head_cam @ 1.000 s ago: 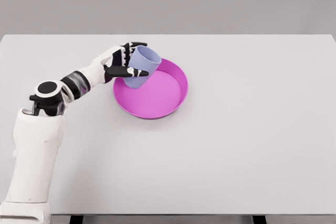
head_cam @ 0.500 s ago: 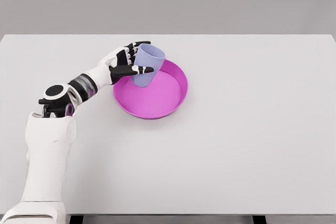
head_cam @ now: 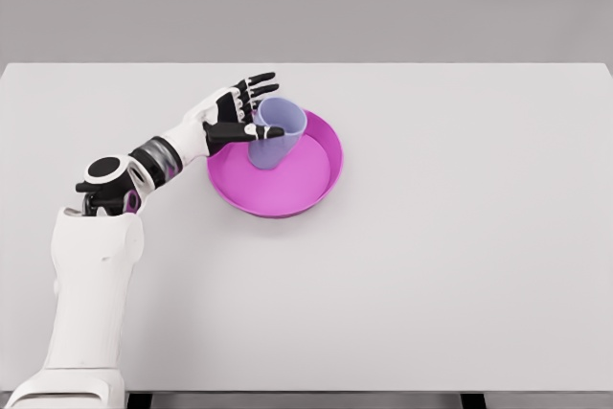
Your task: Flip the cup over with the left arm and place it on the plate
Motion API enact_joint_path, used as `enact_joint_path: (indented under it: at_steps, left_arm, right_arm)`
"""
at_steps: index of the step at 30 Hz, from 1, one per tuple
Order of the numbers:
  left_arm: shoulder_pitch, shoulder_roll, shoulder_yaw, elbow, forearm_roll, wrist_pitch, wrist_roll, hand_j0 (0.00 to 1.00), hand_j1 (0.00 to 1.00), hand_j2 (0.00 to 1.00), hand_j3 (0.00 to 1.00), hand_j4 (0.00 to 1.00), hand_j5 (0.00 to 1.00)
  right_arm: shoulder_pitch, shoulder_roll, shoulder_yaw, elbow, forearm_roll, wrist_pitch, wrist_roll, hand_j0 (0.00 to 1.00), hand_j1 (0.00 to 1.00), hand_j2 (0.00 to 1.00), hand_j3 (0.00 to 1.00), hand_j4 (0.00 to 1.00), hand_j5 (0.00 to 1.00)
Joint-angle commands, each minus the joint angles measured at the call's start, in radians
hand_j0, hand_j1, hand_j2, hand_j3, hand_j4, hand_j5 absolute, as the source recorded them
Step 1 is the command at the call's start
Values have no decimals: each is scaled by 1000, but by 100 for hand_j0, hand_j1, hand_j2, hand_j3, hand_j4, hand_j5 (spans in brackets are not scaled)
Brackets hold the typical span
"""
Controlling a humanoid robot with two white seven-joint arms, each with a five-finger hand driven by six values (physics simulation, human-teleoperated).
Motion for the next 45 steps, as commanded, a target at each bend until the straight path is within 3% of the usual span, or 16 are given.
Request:
enact_joint_path:
  at_steps: [1, 19, 33, 45]
  left_arm:
    - [2, 0, 0, -2, 5, 1, 0, 100, 100, 100, 100, 100, 100]
    - [3, 17, 5, -19, 16, -7, 0, 100, 100, 100, 100, 100, 100]
    - [3, 30, 6, -82, 17, -10, 0, 100, 100, 100, 100, 100, 100]
    - [-5, 103, 17, -103, 17, -106, 0, 100, 100, 100, 100, 100, 100]
  right_arm:
    - [0, 0, 0, 0, 0, 0, 1, 100, 100, 100, 100, 100, 100]
    - [0, 0, 0, 0, 0, 0, 1, 100, 100, 100, 100, 100, 100]
    - [0, 0, 0, 0, 0, 1, 1, 100, 100, 100, 100, 100, 100]
    - [0, 0, 0, 0, 0, 0, 1, 100, 100, 100, 100, 100, 100]
